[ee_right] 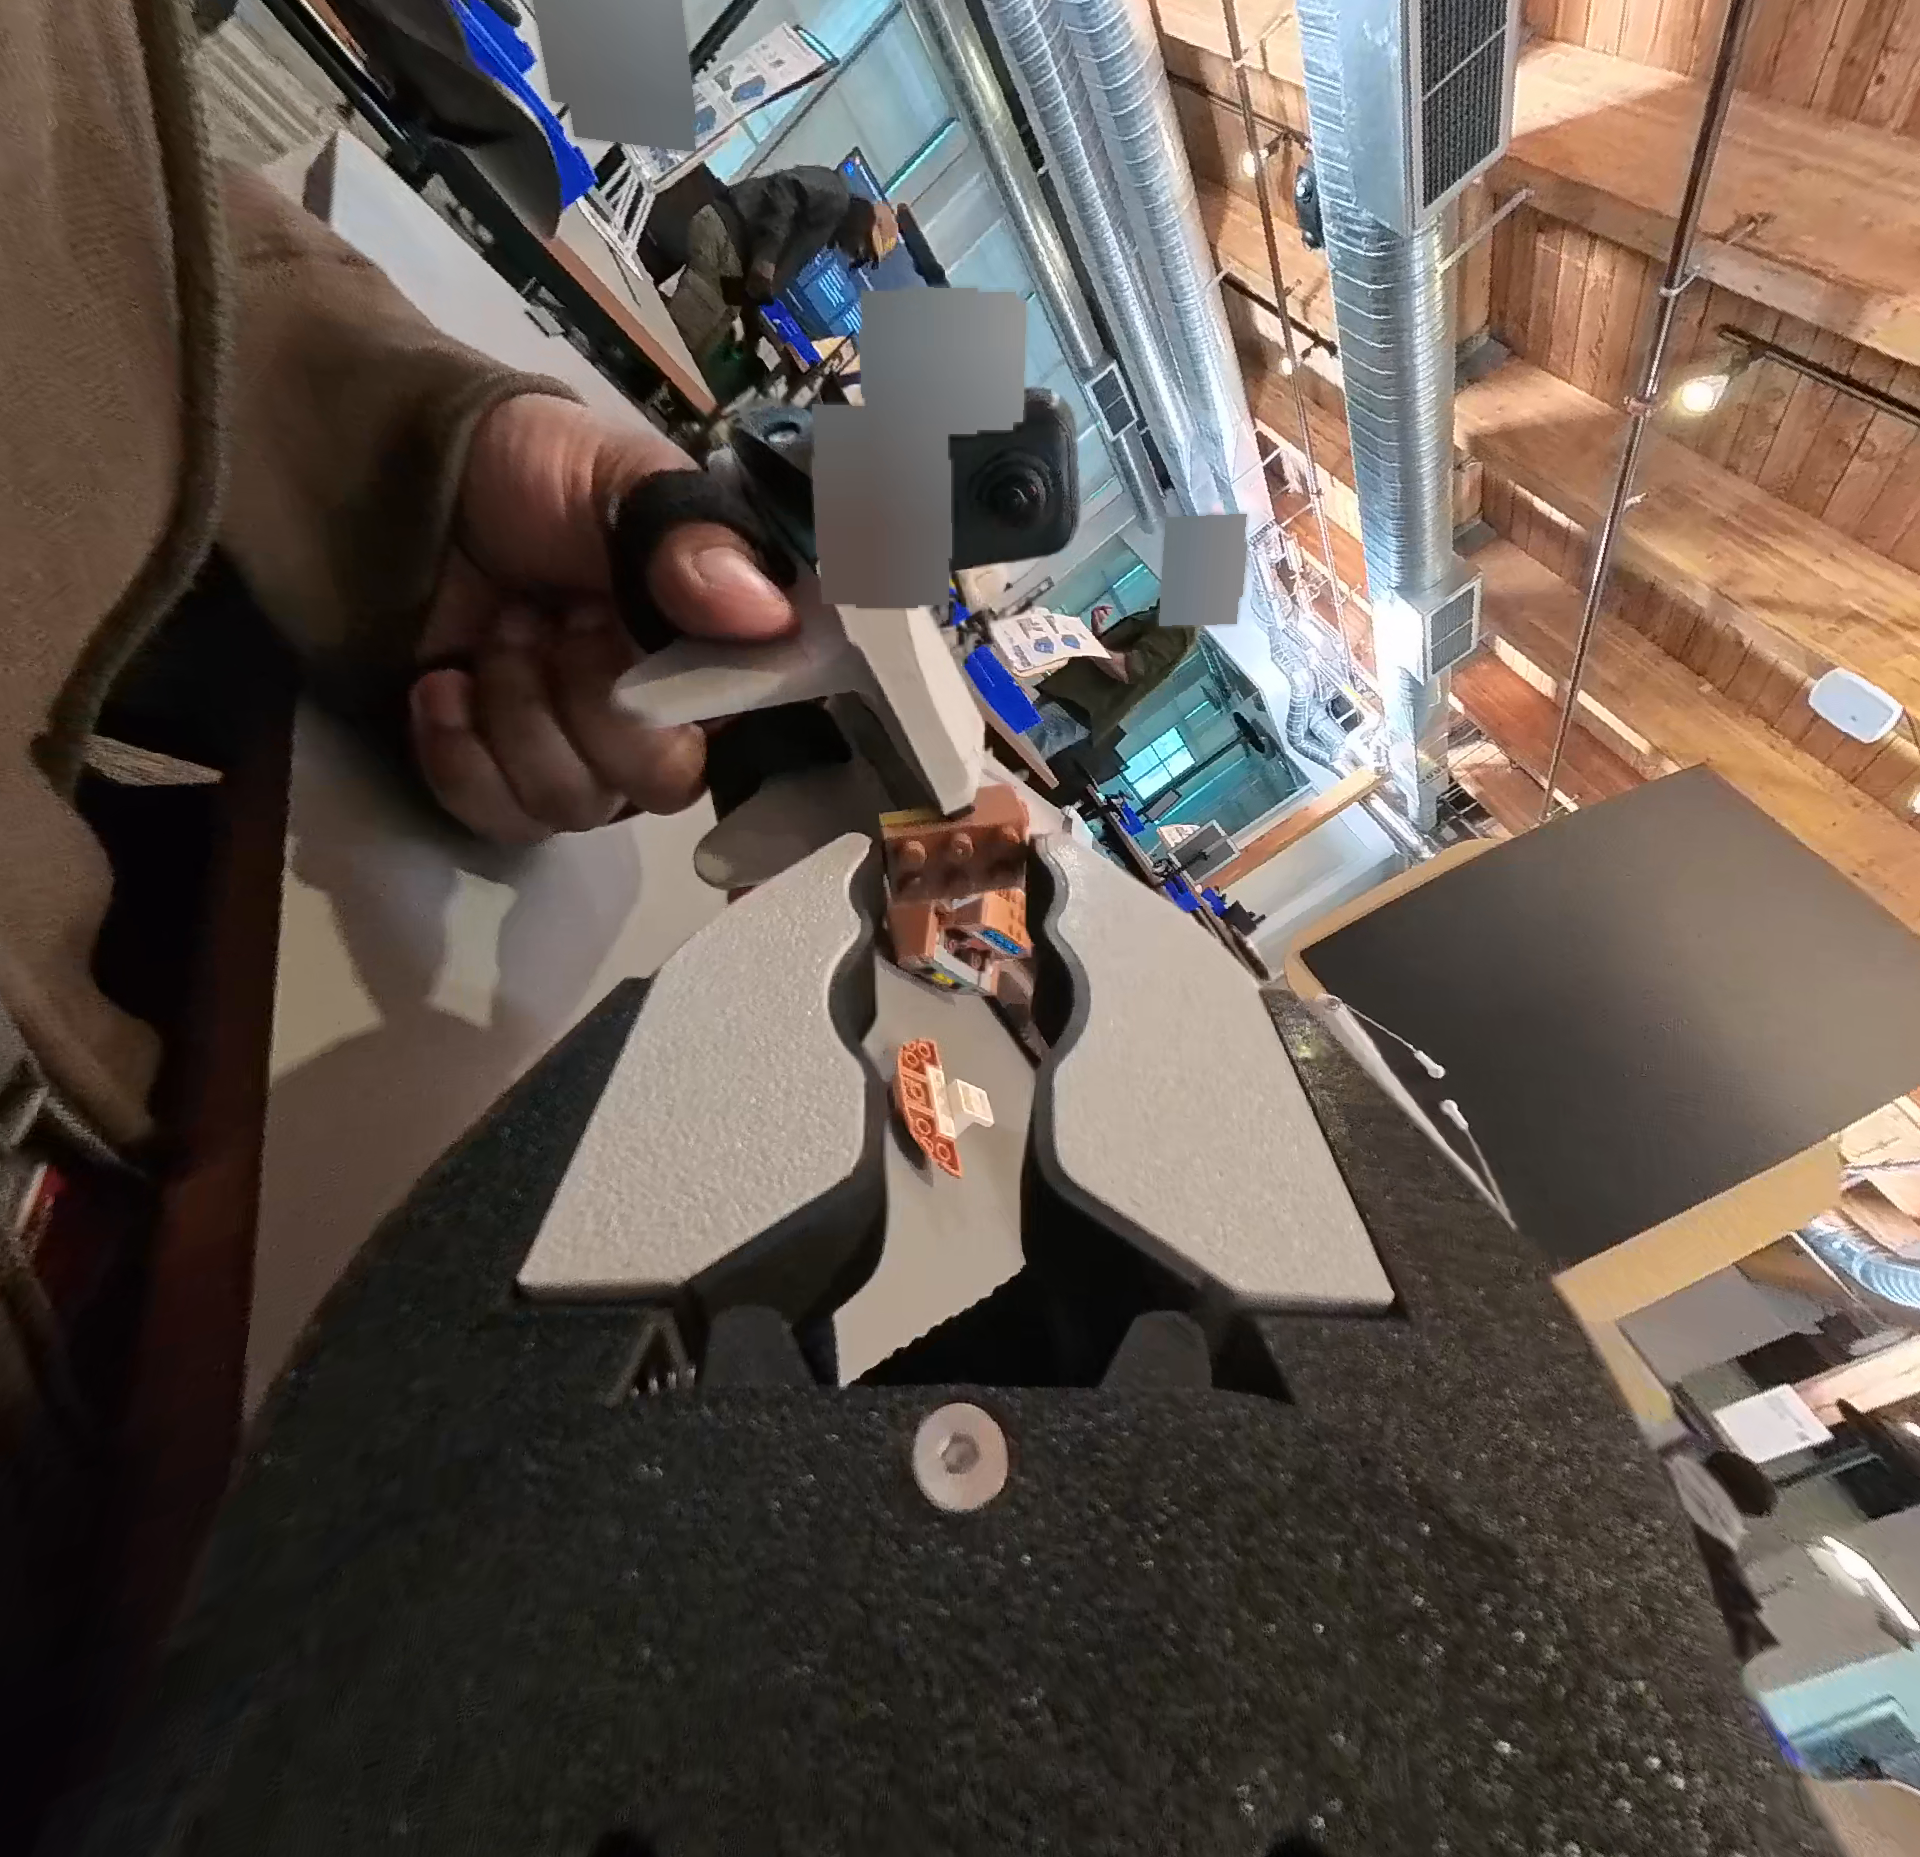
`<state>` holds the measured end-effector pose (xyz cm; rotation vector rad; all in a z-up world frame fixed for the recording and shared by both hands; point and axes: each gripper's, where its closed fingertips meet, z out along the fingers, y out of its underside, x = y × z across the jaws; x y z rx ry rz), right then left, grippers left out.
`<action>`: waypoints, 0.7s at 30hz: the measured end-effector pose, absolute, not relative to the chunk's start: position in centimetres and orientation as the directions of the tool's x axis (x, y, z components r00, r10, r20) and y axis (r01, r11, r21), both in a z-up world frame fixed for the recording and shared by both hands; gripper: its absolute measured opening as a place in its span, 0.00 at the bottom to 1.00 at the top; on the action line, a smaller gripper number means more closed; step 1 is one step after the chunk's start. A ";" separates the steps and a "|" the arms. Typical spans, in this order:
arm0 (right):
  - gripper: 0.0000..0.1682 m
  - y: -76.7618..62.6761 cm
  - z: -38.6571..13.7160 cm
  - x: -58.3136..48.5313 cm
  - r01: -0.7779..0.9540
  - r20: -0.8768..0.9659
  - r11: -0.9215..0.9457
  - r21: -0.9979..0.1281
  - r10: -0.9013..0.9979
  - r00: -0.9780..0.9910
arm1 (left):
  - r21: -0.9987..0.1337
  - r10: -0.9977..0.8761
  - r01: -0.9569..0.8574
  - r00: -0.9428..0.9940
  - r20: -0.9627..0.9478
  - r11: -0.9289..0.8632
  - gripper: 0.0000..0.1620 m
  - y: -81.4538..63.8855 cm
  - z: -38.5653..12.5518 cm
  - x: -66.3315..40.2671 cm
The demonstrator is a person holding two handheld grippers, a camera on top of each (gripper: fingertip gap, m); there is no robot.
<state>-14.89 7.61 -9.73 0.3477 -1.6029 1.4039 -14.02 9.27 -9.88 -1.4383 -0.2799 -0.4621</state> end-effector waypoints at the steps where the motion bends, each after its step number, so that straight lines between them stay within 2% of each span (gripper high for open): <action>1: 0.15 7.6 -9.7 -14.9 -0.723 0.775 0.295 -0.624 0.355 -0.523 | -0.885 -0.137 0.461 0.883 0.450 0.067 0.10 9.3 -9.9 -14.0; 7: 0.14 8.2 -9.8 -14.6 -0.642 0.669 0.205 -0.739 0.336 -0.663 | -0.942 -0.088 0.321 0.946 0.313 0.098 0.10 9.1 -9.5 -13.8; 13: 0.14 9.7 -8.7 -14.2 -0.391 0.377 -0.011 -0.920 0.245 -0.893 | -0.988 0.011 0.130 0.991 0.131 0.084 0.10 8.7 -9.8 -14.0; 17: 0.16 9.5 -8.6 -13.4 -0.225 0.214 -0.082 -0.971 0.123 -0.969 | -0.998 0.017 0.056 0.998 0.057 0.041 0.10 9.3 -10.2 -13.5; 21: 0.16 9.1 -9.0 -13.1 -0.144 0.139 -0.082 -0.986 0.066 -0.988 | -0.999 0.010 -0.030 0.999 -0.030 0.011 0.10 9.8 -10.5 -12.8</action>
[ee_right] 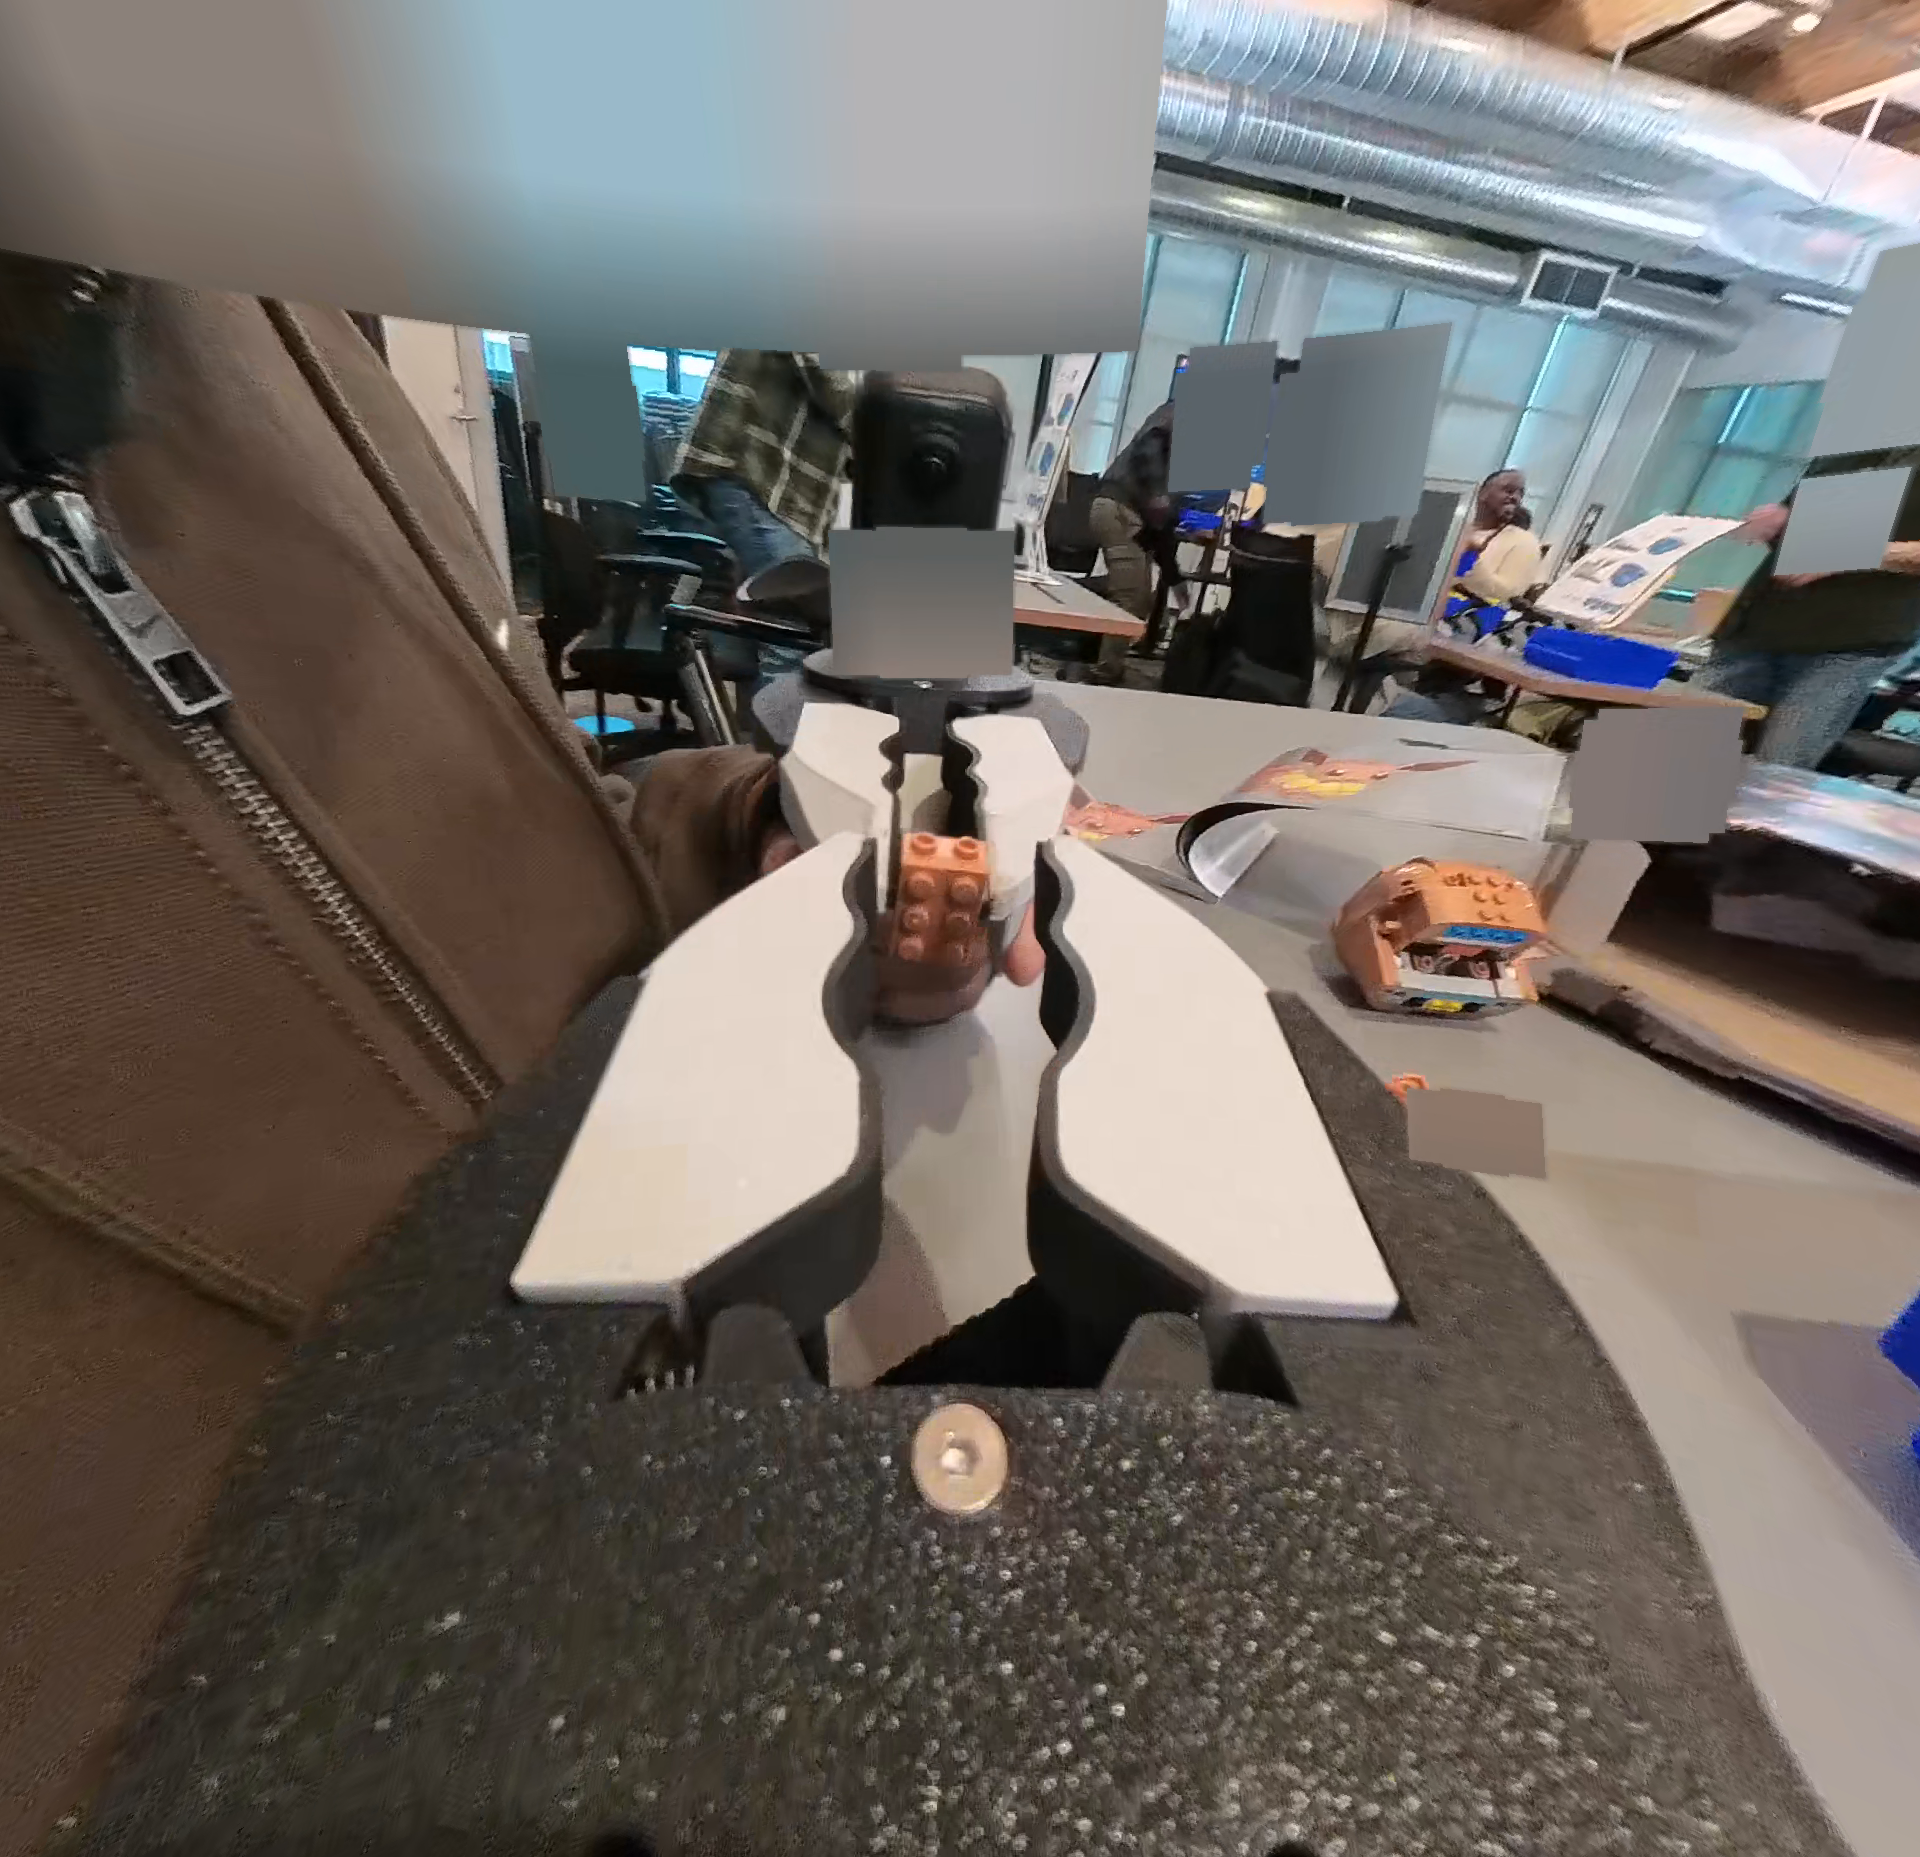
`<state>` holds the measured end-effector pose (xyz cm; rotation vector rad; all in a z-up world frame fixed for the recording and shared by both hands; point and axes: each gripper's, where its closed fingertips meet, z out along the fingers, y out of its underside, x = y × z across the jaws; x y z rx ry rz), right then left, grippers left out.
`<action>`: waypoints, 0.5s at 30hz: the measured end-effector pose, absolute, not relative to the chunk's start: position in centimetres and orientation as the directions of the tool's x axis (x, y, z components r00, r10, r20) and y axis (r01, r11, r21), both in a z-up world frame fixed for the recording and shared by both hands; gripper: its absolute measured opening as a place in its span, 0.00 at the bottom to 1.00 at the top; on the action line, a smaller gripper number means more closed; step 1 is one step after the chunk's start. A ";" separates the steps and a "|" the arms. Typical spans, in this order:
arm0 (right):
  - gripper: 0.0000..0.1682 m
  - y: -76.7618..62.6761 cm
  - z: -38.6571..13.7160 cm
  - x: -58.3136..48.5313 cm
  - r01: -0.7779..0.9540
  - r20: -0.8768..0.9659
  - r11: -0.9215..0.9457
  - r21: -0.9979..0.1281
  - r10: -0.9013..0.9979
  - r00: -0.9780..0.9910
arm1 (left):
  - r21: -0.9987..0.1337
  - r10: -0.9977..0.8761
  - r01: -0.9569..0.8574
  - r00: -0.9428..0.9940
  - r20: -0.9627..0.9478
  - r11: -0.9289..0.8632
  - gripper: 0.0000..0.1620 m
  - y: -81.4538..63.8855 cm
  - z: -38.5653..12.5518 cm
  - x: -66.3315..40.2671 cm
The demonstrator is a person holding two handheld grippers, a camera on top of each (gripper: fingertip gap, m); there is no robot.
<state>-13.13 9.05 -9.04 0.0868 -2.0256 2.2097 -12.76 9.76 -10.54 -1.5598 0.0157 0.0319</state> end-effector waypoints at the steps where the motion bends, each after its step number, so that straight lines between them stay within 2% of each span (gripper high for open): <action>1: 0.16 9.0 -9.1 -13.0 -0.138 0.134 -0.078 -0.987 0.058 -0.989 | -0.999 0.013 -0.051 0.999 -0.051 0.006 0.10 9.8 -10.6 -12.7; 10: 0.09 8.7 -9.6 -12.6 -0.137 0.136 -0.057 -0.989 0.030 -0.990 | -0.994 0.024 -0.111 0.993 -0.111 -0.001 0.10 10.0 -10.6 -12.4; 15: 0.09 8.7 -9.6 -12.5 -0.131 0.129 -0.056 -0.990 0.027 -0.991 | -0.992 0.029 -0.129 0.991 -0.129 -0.004 0.10 10.0 -10.6 -12.3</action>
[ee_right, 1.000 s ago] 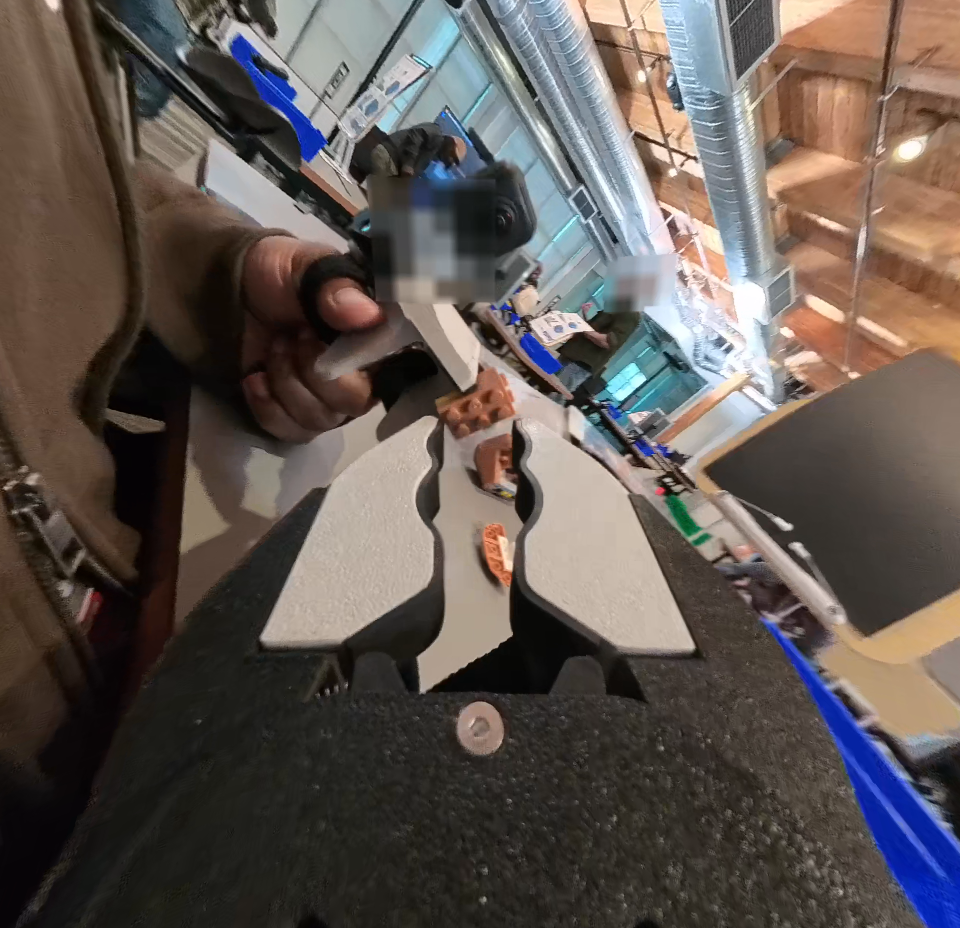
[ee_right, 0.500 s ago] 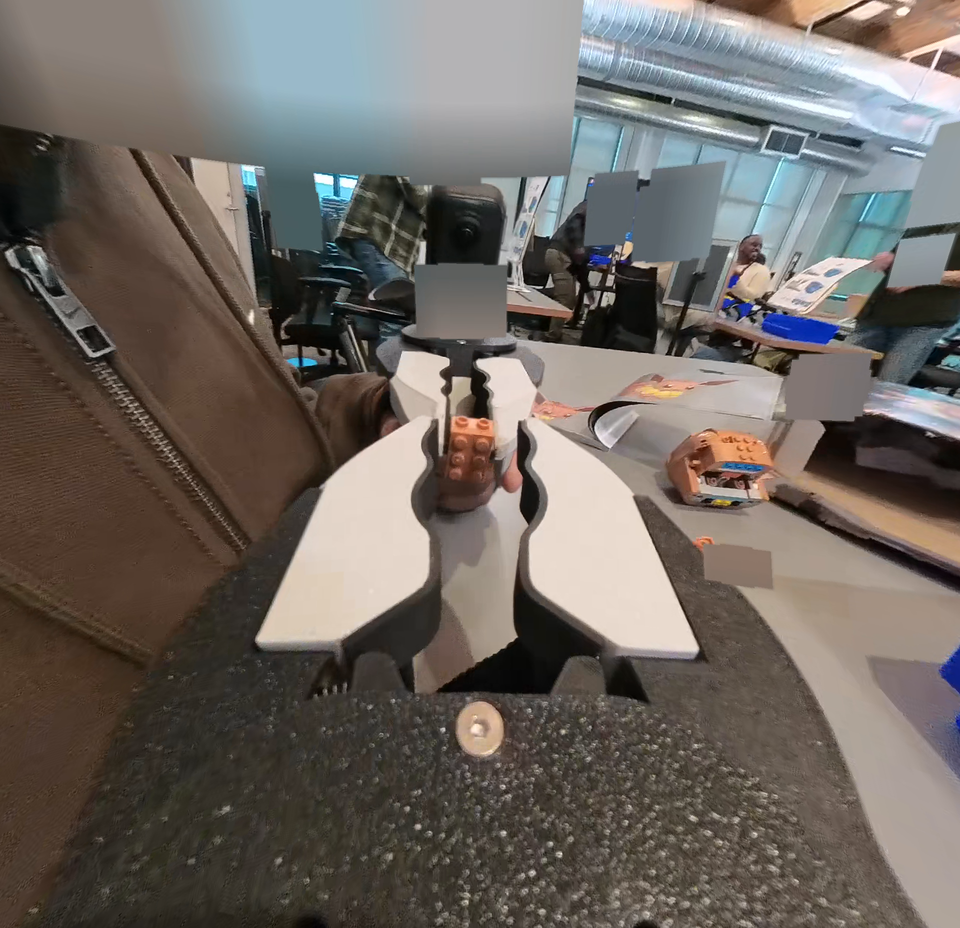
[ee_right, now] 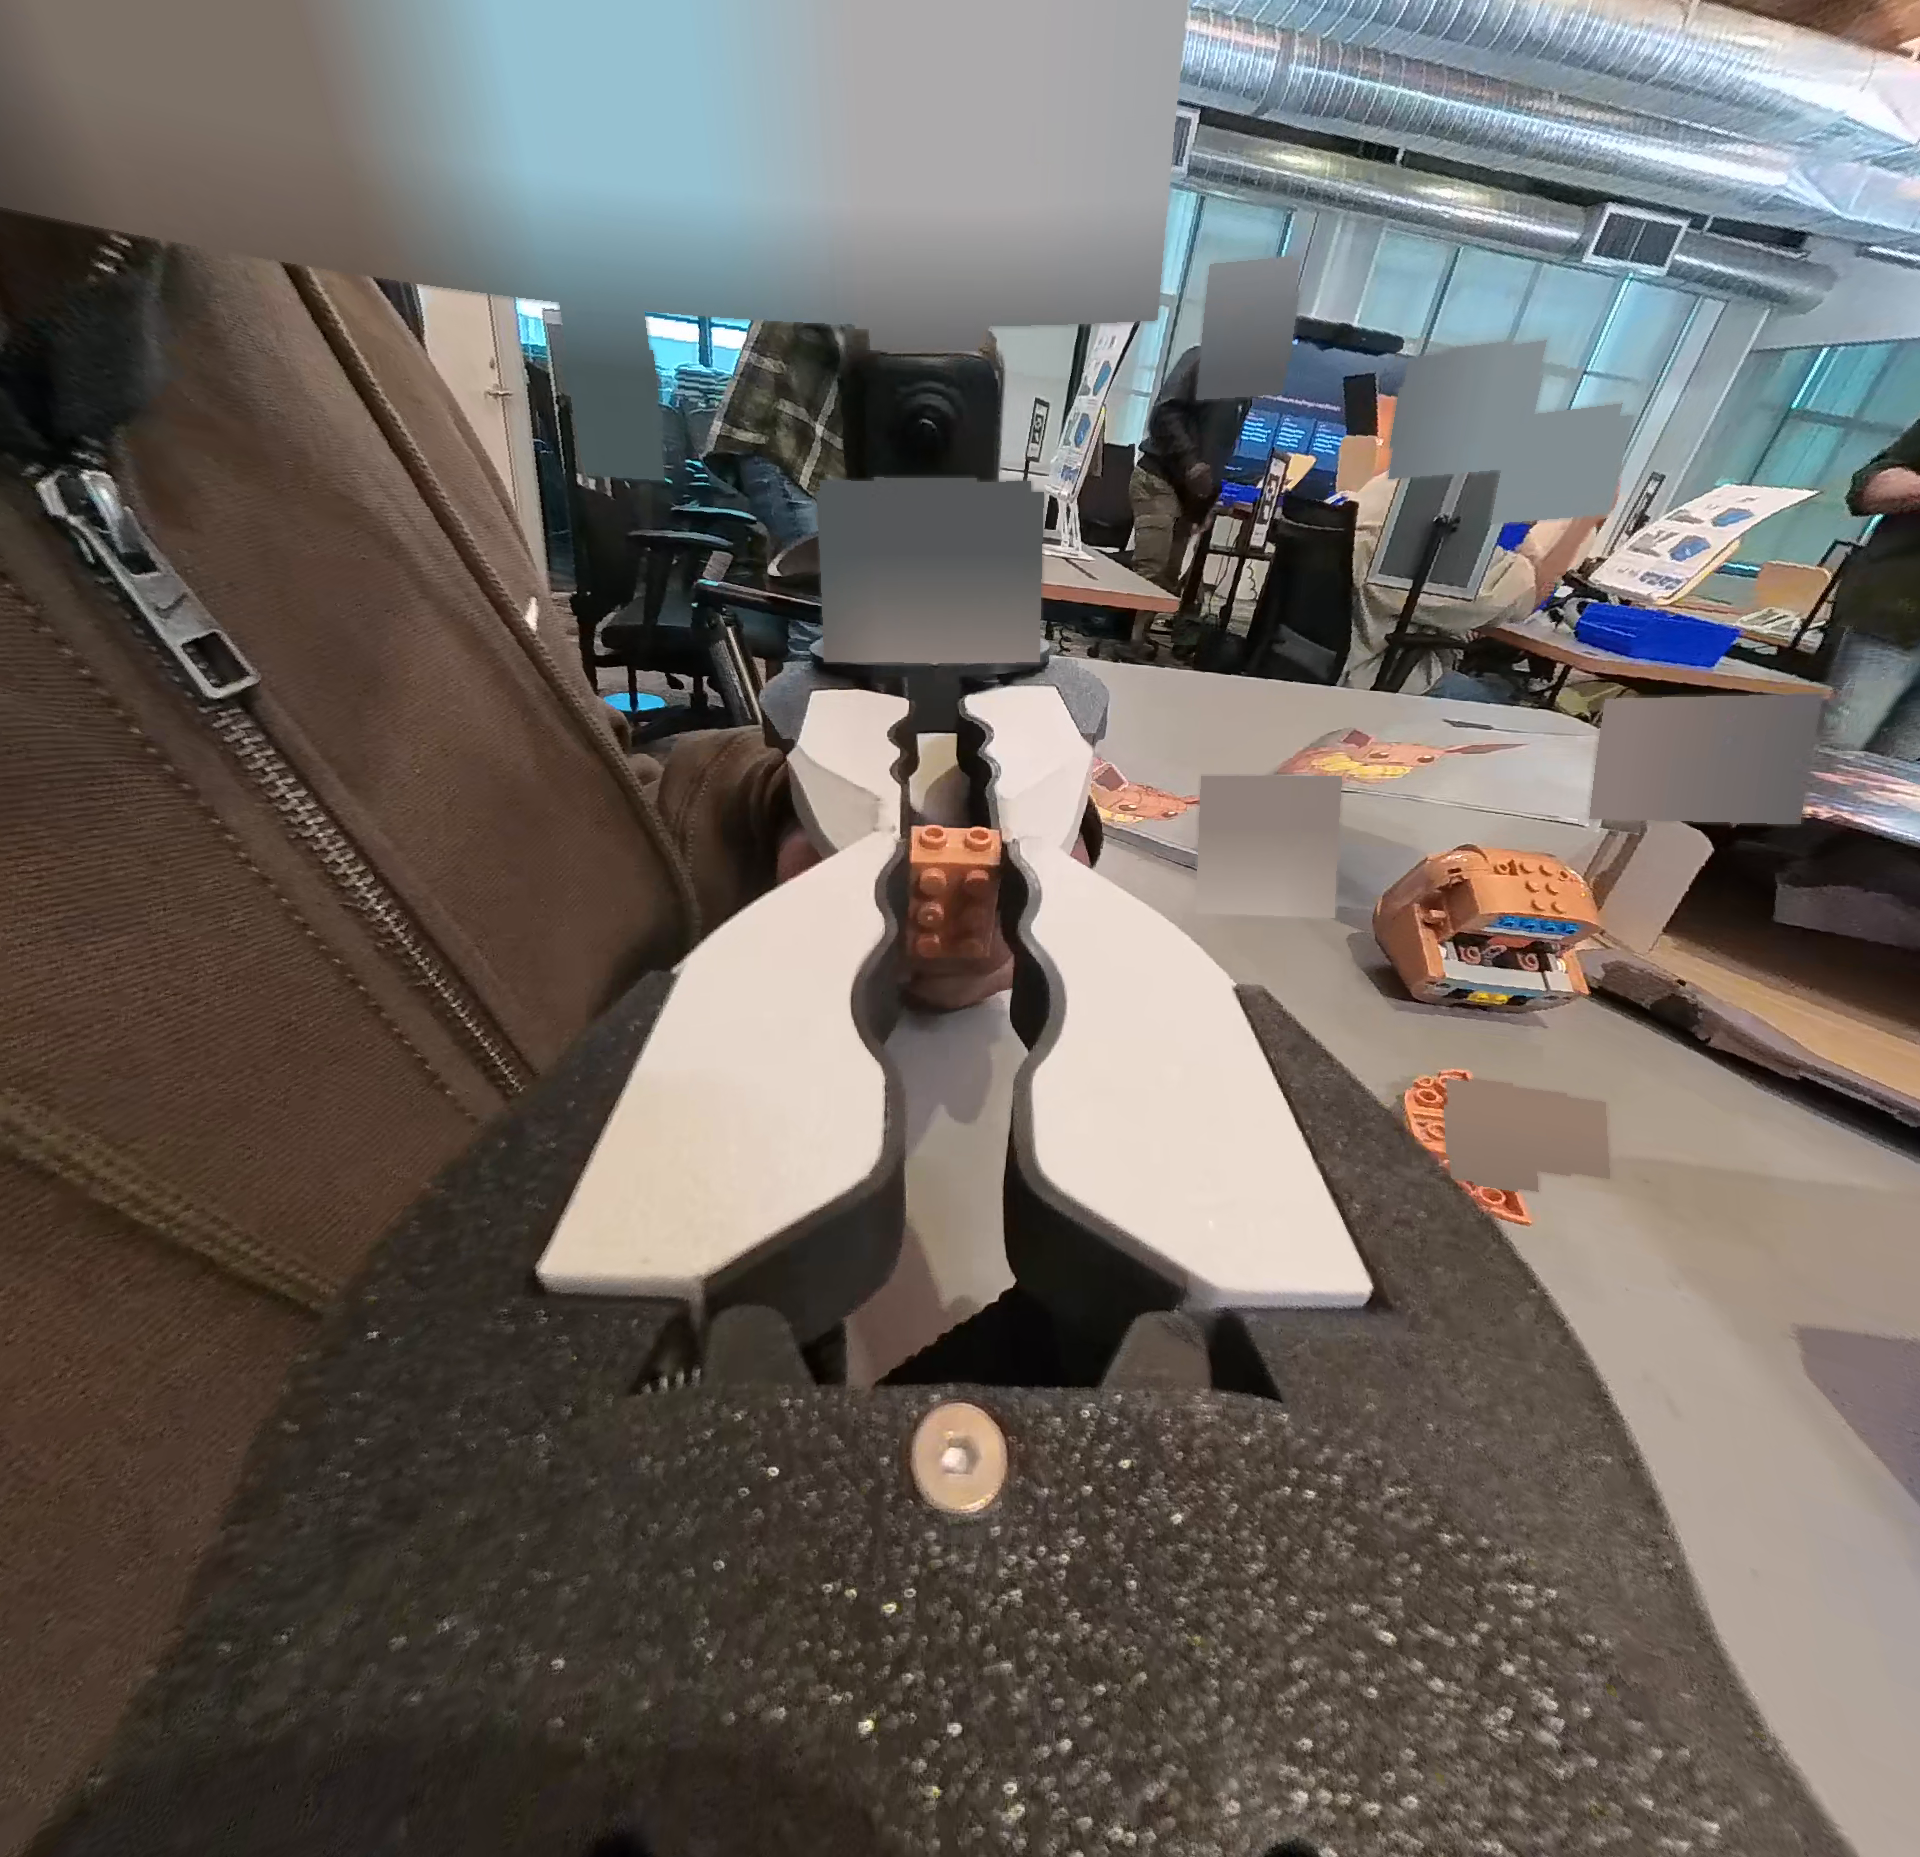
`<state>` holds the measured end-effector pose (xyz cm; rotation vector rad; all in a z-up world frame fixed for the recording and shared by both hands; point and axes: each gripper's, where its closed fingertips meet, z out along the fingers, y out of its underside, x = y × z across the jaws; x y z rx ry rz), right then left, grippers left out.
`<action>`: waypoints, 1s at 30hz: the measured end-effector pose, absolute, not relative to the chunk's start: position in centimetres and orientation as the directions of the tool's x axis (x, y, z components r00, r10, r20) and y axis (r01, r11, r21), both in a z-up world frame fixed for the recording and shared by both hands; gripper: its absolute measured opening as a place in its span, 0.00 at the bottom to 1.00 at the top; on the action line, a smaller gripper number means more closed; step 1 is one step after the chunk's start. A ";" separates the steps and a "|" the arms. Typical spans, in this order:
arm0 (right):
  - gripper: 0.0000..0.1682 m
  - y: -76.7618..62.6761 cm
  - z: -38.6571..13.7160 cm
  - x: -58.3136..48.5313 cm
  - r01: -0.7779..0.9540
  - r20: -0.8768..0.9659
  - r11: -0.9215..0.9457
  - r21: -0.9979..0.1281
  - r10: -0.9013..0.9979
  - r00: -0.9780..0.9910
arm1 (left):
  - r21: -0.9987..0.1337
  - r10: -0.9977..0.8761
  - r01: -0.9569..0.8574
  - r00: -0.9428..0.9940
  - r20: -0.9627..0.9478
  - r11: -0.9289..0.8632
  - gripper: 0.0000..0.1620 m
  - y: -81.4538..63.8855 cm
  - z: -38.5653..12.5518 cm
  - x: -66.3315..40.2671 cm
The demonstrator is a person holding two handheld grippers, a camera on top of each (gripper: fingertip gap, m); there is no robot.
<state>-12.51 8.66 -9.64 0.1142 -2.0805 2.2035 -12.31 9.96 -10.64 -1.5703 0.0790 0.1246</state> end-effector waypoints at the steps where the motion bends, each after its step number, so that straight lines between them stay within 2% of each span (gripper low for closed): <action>1: 0.09 8.6 -9.6 -12.5 -0.131 0.130 -0.054 -0.990 0.031 -0.991 | -0.991 0.033 -0.136 0.990 -0.136 -0.006 0.10 9.9 -10.6 -12.3; 4: 0.09 8.6 -9.6 -12.6 -0.133 0.130 -0.054 -0.990 0.046 -0.990 | -0.988 0.050 -0.153 0.987 -0.153 -0.011 0.10 9.8 -10.5 -12.4; 21: 0.09 8.5 -8.6 -12.4 -0.078 0.071 -0.127 -0.989 0.057 -0.996 | -0.991 -0.033 0.039 0.999 0.035 0.130 0.10 9.4 -9.0 -12.0; 30: 0.09 8.7 -8.8 -12.5 -0.074 0.069 -0.117 -0.990 0.050 -0.996 | -0.970 -0.110 0.208 0.975 0.195 0.126 0.10 9.6 -9.1 -12.2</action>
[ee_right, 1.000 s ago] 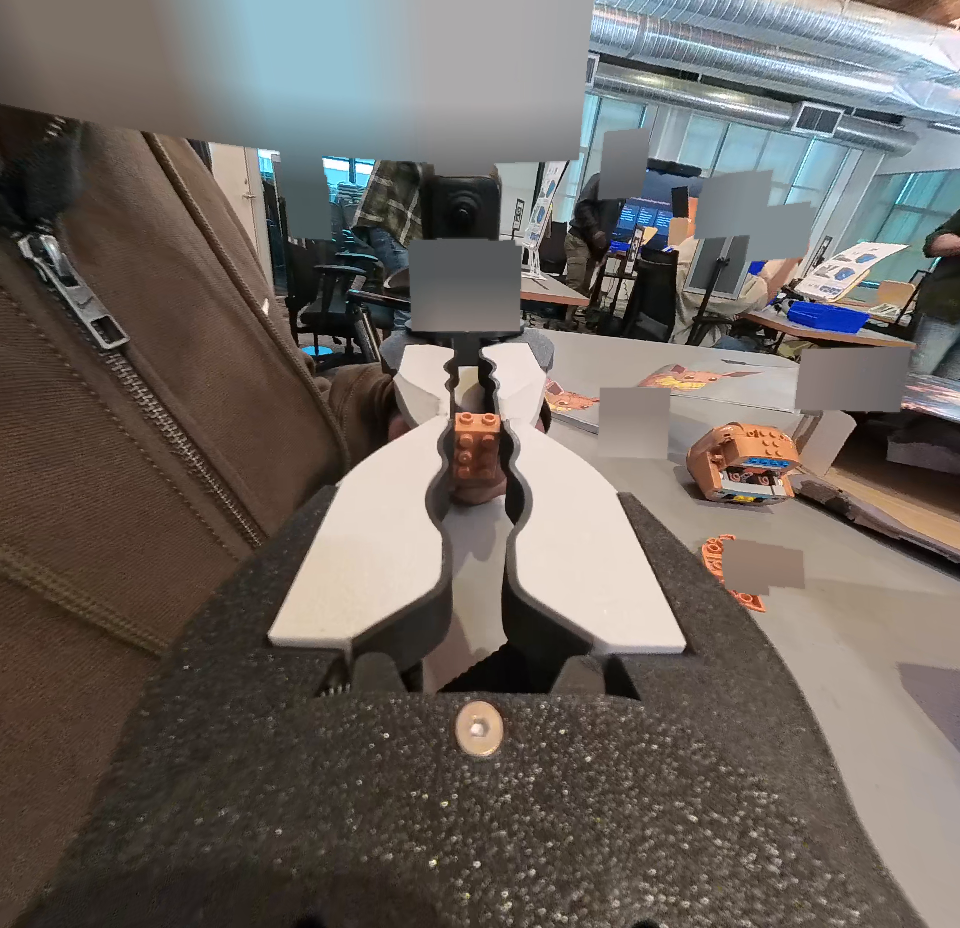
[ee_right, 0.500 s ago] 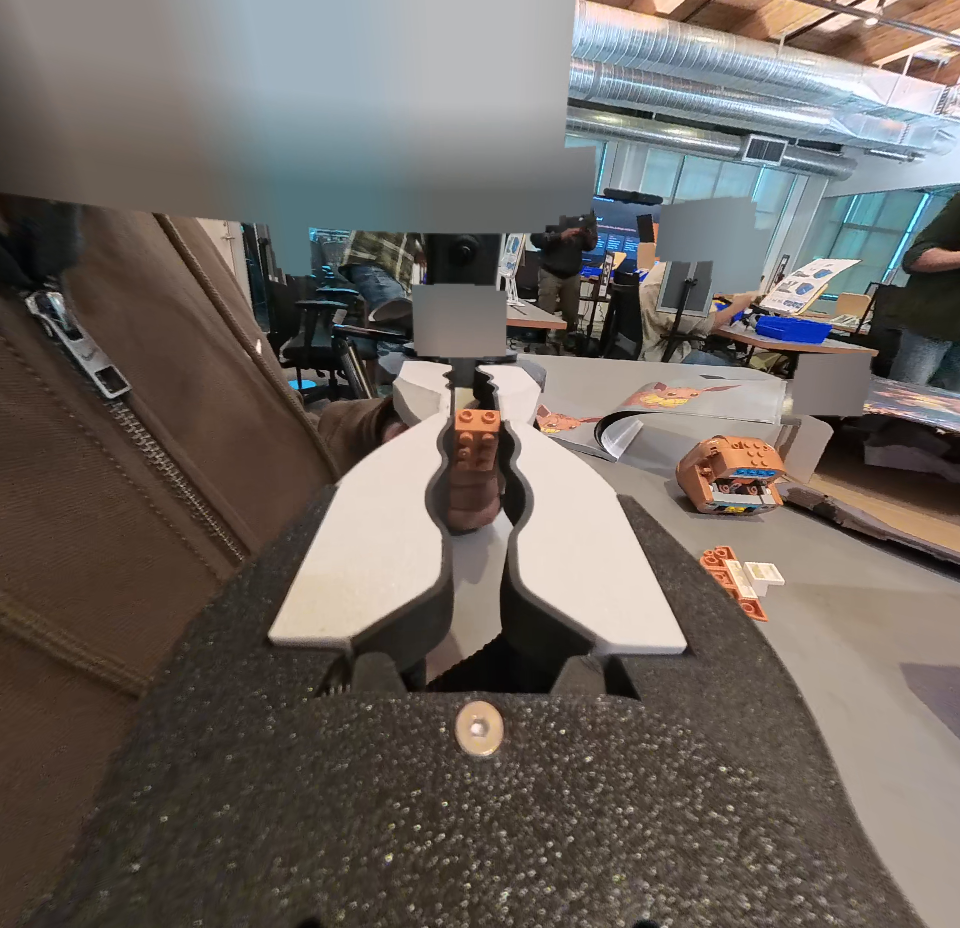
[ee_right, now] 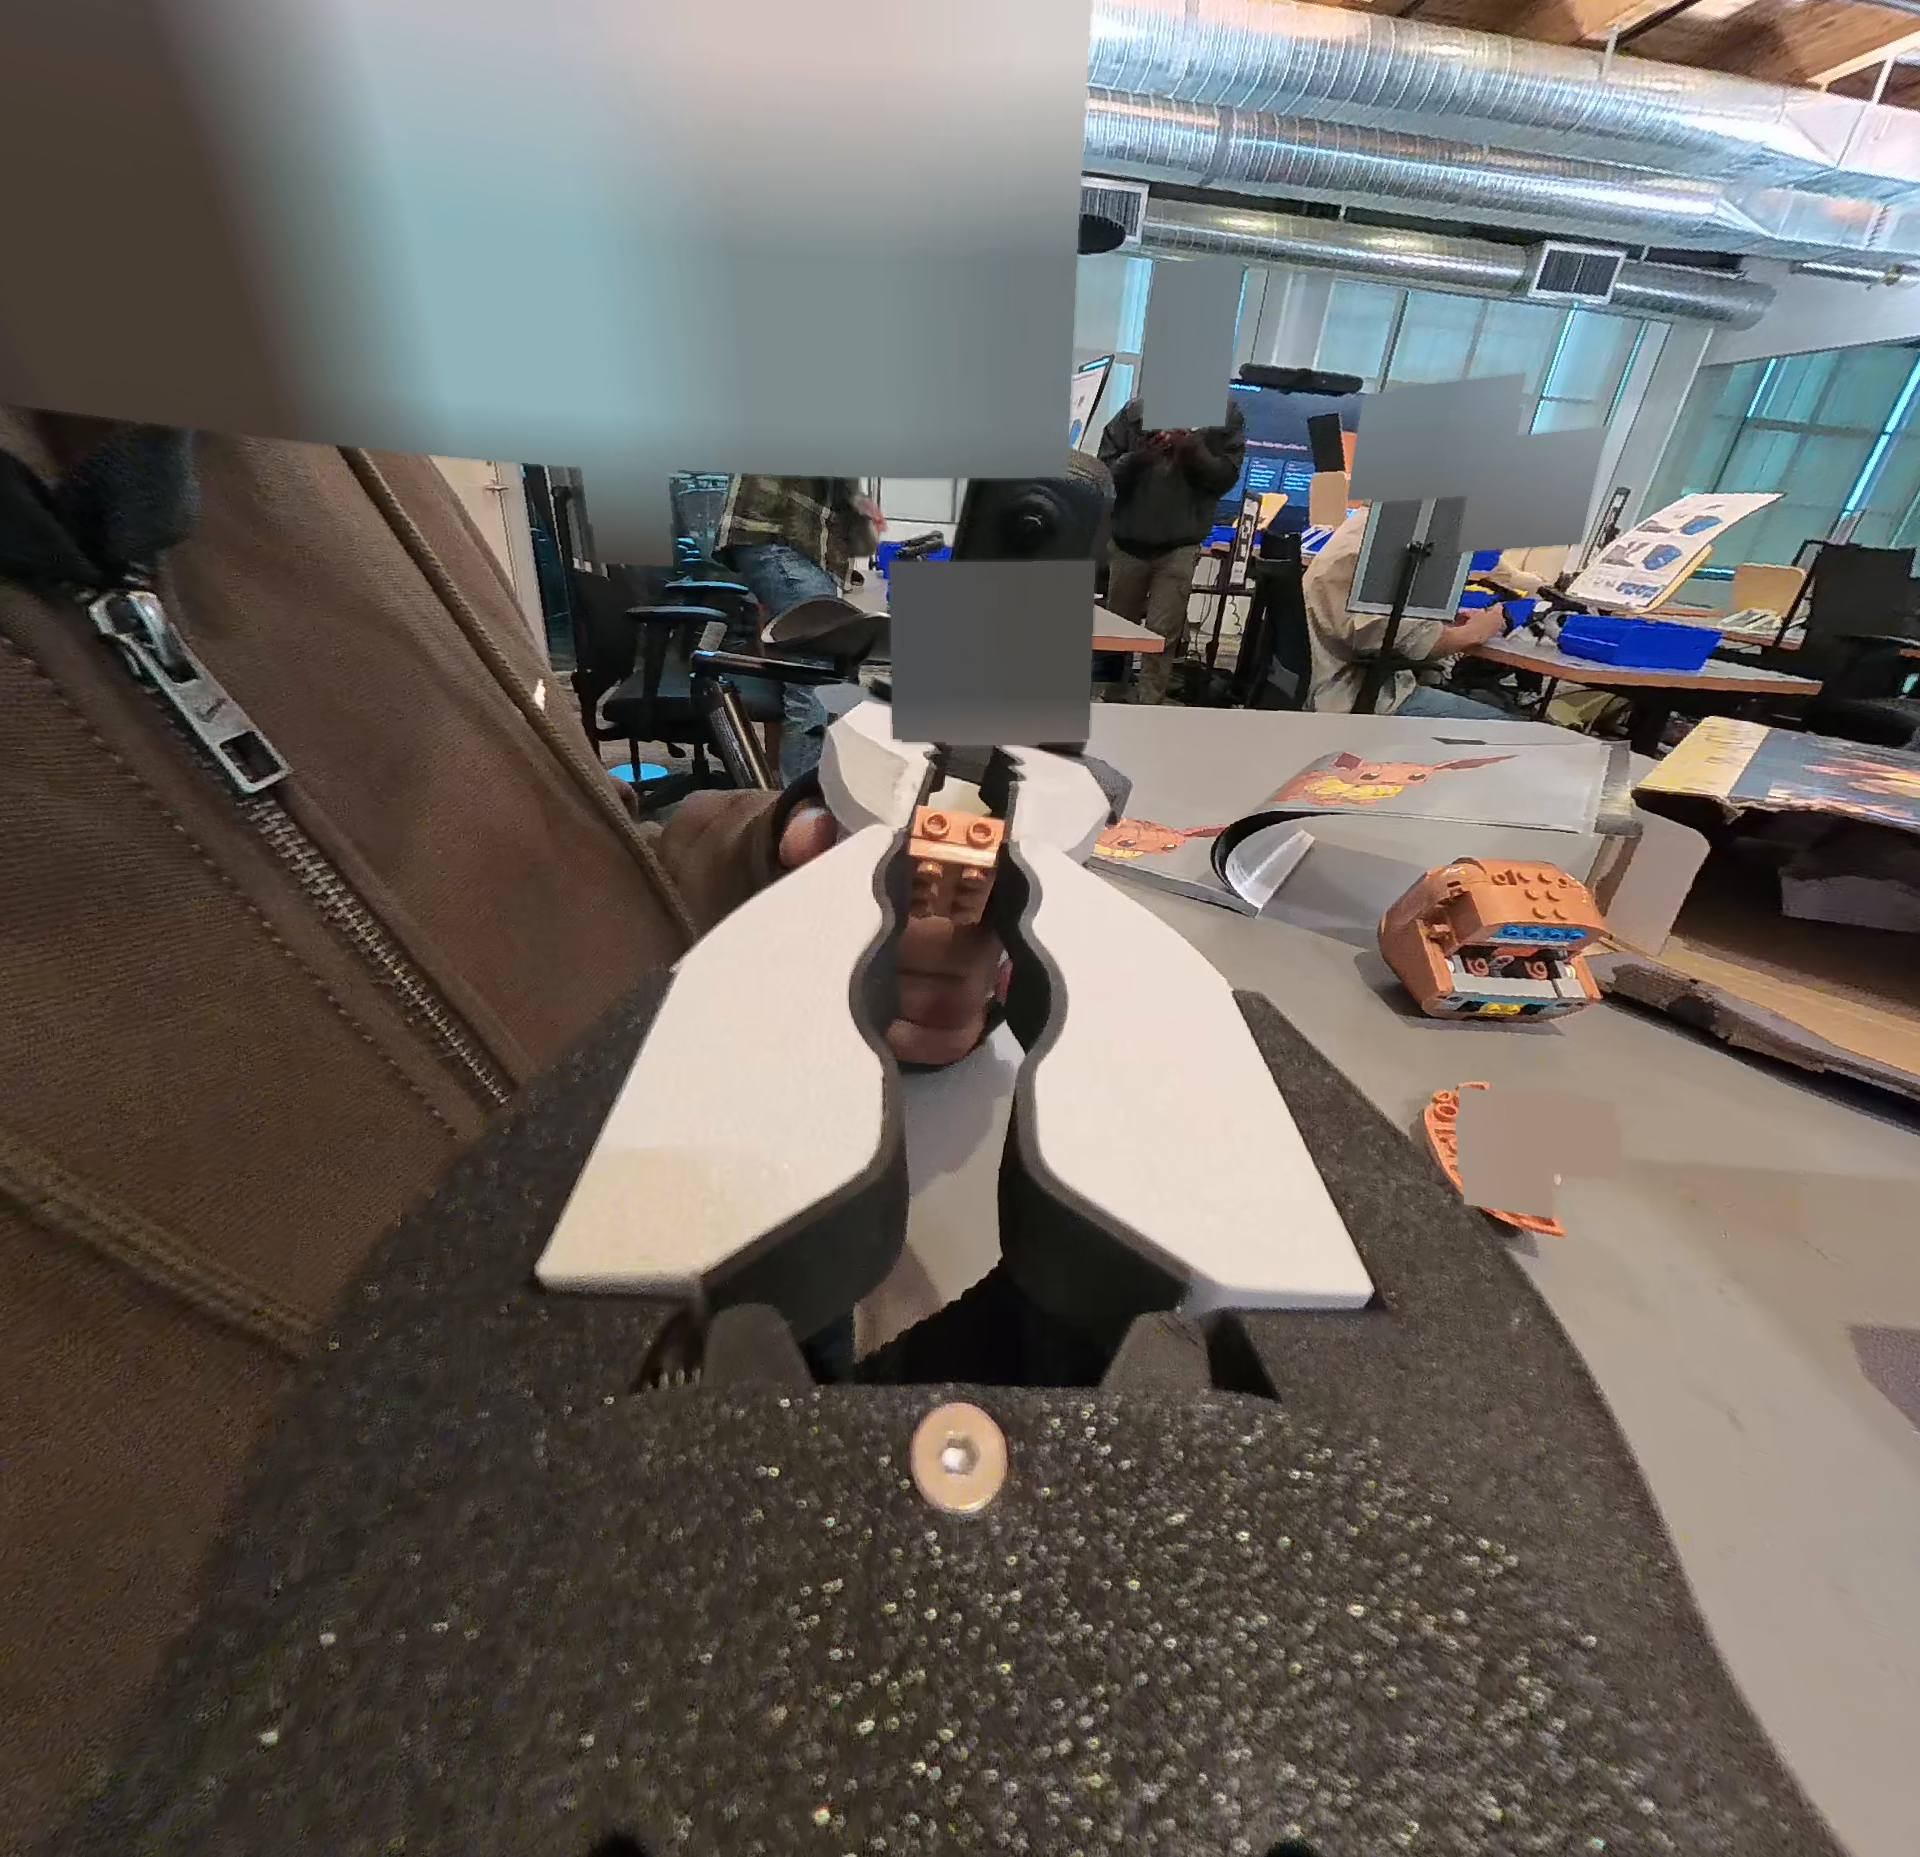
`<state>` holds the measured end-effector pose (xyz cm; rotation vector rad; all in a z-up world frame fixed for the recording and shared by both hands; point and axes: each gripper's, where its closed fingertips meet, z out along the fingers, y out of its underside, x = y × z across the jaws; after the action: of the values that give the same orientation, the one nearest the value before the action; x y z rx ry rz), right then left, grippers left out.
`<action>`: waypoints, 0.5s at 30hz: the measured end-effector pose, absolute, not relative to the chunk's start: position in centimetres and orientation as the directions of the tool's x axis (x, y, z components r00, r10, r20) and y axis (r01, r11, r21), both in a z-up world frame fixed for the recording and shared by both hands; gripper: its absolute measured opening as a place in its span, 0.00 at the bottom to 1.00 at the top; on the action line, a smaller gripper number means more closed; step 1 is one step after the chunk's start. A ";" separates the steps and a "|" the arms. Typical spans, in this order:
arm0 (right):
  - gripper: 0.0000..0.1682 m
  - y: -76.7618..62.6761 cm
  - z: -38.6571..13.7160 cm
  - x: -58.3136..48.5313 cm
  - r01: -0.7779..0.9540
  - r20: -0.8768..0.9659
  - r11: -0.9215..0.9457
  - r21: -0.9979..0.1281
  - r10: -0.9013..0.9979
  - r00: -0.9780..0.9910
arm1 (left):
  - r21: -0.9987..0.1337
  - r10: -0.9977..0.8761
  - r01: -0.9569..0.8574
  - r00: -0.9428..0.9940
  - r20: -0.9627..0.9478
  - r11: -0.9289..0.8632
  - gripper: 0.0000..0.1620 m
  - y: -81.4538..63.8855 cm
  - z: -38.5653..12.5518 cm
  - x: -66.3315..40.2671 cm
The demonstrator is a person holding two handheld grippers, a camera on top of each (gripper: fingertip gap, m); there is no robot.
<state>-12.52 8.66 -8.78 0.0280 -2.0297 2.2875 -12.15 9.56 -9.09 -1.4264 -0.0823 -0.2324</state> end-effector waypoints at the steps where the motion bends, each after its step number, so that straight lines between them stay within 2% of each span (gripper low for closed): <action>1: 0.09 8.7 -8.8 -12.5 -0.078 0.072 -0.115 -0.990 0.050 -0.996 | -0.966 -0.119 0.229 0.969 0.215 0.123 0.10 9.6 -9.1 -12.1; 15: 0.09 8.9 -8.9 -12.3 -0.083 0.082 -0.115 -0.990 0.015 -0.996 | -0.917 -0.221 0.391 0.904 0.367 0.078 0.10 9.7 -9.2 -11.9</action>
<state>-12.31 8.85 -8.86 0.0794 -2.0442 2.2966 -11.90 9.73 -9.22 -1.4217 -0.1453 -0.4609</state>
